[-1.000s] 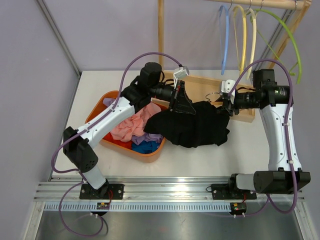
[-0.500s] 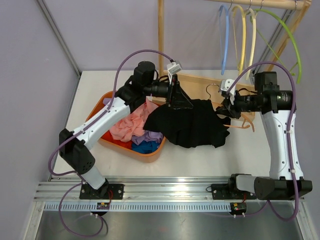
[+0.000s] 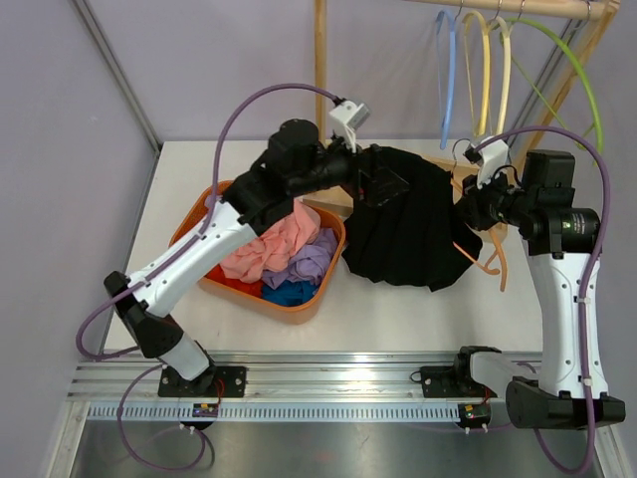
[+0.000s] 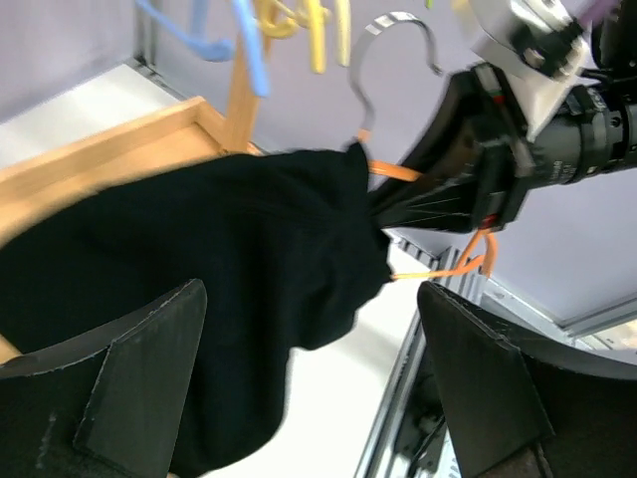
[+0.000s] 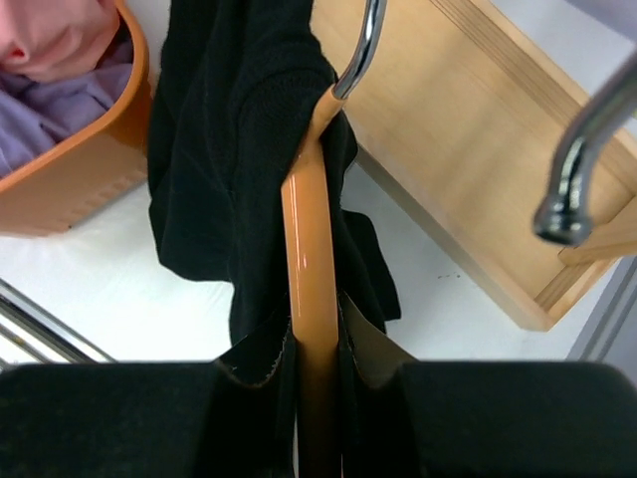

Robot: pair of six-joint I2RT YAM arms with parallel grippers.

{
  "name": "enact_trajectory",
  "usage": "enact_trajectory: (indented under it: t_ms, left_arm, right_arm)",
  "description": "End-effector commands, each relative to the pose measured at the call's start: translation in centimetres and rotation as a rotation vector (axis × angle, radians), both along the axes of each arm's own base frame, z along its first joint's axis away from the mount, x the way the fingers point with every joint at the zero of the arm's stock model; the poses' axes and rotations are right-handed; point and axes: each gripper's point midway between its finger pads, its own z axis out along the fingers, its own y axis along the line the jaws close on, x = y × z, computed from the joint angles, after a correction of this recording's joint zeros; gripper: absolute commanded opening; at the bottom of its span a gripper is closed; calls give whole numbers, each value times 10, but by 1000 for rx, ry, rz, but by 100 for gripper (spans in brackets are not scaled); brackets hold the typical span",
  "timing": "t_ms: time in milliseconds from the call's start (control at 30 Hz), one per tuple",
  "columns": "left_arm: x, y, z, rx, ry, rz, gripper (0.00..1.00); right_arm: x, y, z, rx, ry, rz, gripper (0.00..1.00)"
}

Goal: Remove the t-shirt from the hanger
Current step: Remove the tshirt from the hanger

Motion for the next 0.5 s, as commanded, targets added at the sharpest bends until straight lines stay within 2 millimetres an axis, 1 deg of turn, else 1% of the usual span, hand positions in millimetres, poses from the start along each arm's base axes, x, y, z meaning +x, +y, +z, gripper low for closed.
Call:
enact_trajectory:
  t_ms: [0,33,100,133,167,200,233,300,400,433,467]
  left_arm:
    - [15,-22,-23,48,72,145,90]
    - [14,-34,-26,41,87,141,90]
    - [14,-43,-25,35,85,160,90]
    - [17,-51,-34,54,88,188,90]
    - [18,-55,-30,47,85,199,90]
    - [23,-57,-35,56,90,225,90]
    - [27,-64,-41,60,102,243,89]
    - [29,-72,-47,68,109,249,89]
    - [35,-83,-56,87,110,282,84]
    - [39,-83,-57,86,110,303,80]
    - [39,-85,-59,84,110,301,73]
  right_arm:
    - [16,0,25,119,-54,-122,0]
    - [17,0,23,124,-45,-125,0]
    - [17,2,21,138,-33,-128,0]
    - [16,4,21,148,-29,-117,0]
    - [15,6,21,158,-26,-113,0]
    - [15,8,22,174,-23,-112,0]
    - [14,10,22,187,-17,-105,0]
    - [14,12,24,198,-17,-100,0]
    - [12,15,24,213,-9,-91,0]
    - [10,17,25,219,-10,-82,0]
    - [9,18,24,224,-5,-80,0]
